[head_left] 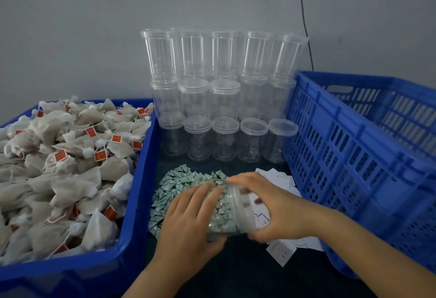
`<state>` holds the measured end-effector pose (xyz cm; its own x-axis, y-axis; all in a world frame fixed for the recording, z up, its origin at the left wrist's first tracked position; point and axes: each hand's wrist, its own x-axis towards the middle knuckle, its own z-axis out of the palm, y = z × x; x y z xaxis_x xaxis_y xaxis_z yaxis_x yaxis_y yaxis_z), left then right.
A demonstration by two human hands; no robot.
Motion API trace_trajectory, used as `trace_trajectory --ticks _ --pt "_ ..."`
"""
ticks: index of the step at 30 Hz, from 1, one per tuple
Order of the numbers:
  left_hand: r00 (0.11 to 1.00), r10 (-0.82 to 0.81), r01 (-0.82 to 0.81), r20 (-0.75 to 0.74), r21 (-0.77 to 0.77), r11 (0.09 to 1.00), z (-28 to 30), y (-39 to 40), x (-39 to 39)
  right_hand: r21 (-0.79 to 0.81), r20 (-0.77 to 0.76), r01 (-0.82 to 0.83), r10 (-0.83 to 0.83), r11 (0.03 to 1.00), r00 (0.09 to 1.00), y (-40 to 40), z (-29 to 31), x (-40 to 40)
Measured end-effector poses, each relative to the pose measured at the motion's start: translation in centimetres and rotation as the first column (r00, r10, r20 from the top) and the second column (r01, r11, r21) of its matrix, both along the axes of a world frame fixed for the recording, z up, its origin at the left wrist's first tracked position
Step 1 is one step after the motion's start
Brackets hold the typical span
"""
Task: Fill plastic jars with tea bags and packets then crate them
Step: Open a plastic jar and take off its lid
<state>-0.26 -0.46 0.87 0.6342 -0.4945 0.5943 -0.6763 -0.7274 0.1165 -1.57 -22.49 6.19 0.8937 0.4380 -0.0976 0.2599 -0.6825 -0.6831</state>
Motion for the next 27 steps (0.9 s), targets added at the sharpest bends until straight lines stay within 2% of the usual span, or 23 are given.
trace_trajectory --ticks 1,2,3,5,6,7,8,9,11,13,15,17,20,23,25,27 --pt "1.0 -0.004 0.004 -0.018 -0.016 1.0 0.0 0.1 0.1 -0.065 0.083 -0.036 0.042 0.997 0.996 -0.1 -0.3 0.0" --pt "1.0 -0.003 0.002 -0.025 -0.028 1.0 0.0 0.2 0.2 -0.039 0.095 -0.025 0.028 0.999 0.995 -0.2 -0.6 0.0" --pt "1.0 0.001 -0.002 -0.019 -0.027 1.0 0.1 0.2 0.2 0.038 0.046 0.032 -0.034 0.999 0.998 -0.1 -0.8 -0.1" --pt "0.999 0.005 -0.005 0.042 0.014 1.0 0.3 0.1 0.3 0.286 -0.245 0.307 -0.24 0.908 0.939 0.6 -0.4 0.0" --pt "0.996 0.003 -0.006 0.089 0.042 0.999 0.4 -0.1 0.3 0.356 -0.446 0.465 -0.29 0.81 0.847 0.8 -0.2 0.2" --pt "0.991 -0.001 -0.008 0.136 0.067 0.998 0.4 -0.2 0.2 0.361 -0.598 0.56 -0.276 0.746 0.753 1.0 0.0 0.3" --pt "0.984 -0.007 -0.008 0.178 0.082 0.997 0.4 -0.3 0.1 0.346 -0.678 0.582 -0.233 0.736 0.697 1.1 0.2 0.4" --pt "0.977 -0.015 -0.003 0.211 0.085 0.996 0.4 -0.4 0.1 0.334 -0.7 0.559 -0.198 0.759 0.686 1.3 0.4 0.4" --pt "0.971 -0.027 0.009 0.238 0.075 0.997 0.3 -0.3 0.1 0.342 -0.663 0.511 -0.183 0.789 0.726 1.5 0.0 0.3" --pt "0.976 -0.035 0.023 0.214 0.058 0.998 0.2 -0.3 0.2 0.372 -0.55 0.445 -0.193 0.815 0.813 1.5 -0.4 0.3" --pt "0.99 -0.042 0.04 0.138 0.016 0.999 0.2 -0.2 0.3 0.329 -0.332 0.305 -0.193 0.894 0.923 1.2 -0.6 0.3" --pt "0.998 -0.057 0.058 0.036 -0.024 0.998 0.2 -0.1 0.2 0.201 -0.103 0.145 -0.126 0.969 0.987 0.8 -0.3 0.1" --pt "0.979 -0.114 0.102 -0.171 -0.079 0.992 0.4 0.2 0.0 -0.028 0.091 -0.043 0.045 0.999 0.995 0.0 0.5 -0.2" --pt "0.876 -0.2 0.121 -0.44 -0.201 0.972 0.1 0.6 0.1 -0.172 0.147 -0.138 0.164 0.975 0.975 -1.0 1.2 -0.4" --pt "0.795 -0.279 0.1 -0.539 -0.337 0.936 -0.2 0.8 0.3 -0.128 0.131 -0.115 0.132 0.985 0.983 -1.5 1.8 -0.5" --pt "0.766 -0.331 0.066 -0.551 -0.444 0.893 -0.2 0.9 0.5 0.035 0.15 -0.051 0.045 0.998 0.988 -1.8 2.4 -0.4"
